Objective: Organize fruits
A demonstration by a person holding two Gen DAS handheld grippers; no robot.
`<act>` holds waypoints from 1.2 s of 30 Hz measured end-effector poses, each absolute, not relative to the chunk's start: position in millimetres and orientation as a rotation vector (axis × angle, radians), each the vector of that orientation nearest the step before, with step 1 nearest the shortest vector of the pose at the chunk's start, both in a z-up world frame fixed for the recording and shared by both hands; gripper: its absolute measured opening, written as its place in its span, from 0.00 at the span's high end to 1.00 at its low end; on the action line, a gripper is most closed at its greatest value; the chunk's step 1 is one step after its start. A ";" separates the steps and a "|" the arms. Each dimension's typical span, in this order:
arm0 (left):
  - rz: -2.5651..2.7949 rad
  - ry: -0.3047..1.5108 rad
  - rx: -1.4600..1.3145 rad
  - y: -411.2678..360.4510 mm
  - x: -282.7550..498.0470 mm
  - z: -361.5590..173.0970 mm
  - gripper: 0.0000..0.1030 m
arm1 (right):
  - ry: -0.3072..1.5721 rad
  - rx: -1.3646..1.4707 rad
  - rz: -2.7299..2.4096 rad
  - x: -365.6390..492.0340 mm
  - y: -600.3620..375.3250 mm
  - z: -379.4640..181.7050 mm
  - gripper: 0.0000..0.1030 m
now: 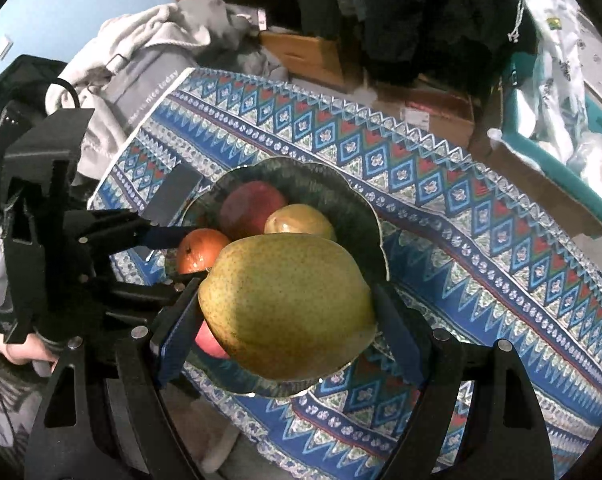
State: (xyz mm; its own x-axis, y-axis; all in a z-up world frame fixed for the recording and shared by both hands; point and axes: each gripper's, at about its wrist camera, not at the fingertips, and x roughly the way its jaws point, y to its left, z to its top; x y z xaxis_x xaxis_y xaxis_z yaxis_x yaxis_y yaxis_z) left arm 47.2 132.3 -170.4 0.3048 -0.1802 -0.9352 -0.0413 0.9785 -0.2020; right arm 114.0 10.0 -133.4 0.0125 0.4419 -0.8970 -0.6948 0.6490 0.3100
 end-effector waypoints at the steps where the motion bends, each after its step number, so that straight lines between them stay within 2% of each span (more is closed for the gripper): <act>1: -0.092 1.268 -0.211 133.3 48.2 -173.8 0.54 | 1.284 -0.247 0.901 114.9 12.1 -137.0 0.19; 11: -0.074 1.283 -0.273 146.7 53.2 -185.6 0.53 | 1.319 -0.254 0.902 127.4 24.3 -160.5 0.19; 17: -0.059 1.301 -0.288 151.1 50.2 -187.0 0.49 | 1.351 -0.245 0.902 133.4 23.8 -171.5 0.21; 26: -0.045 1.284 -0.307 154.2 42.8 -169.6 0.45 | 1.317 -0.166 0.917 143.1 15.1 -149.5 0.20; 36: -0.023 1.211 -0.294 149.8 30.8 -131.6 0.32 | 1.243 -0.217 0.874 126.6 7.5 -119.0 0.20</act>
State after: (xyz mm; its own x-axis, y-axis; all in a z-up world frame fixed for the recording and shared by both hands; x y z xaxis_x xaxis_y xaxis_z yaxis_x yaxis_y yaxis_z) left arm 30.8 149.8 -131.6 0.3565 -0.1732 -0.9181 -0.1389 0.9619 -0.2354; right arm 126.6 7.5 -119.0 0.0551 0.4586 -0.8869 -0.6796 0.6680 0.3032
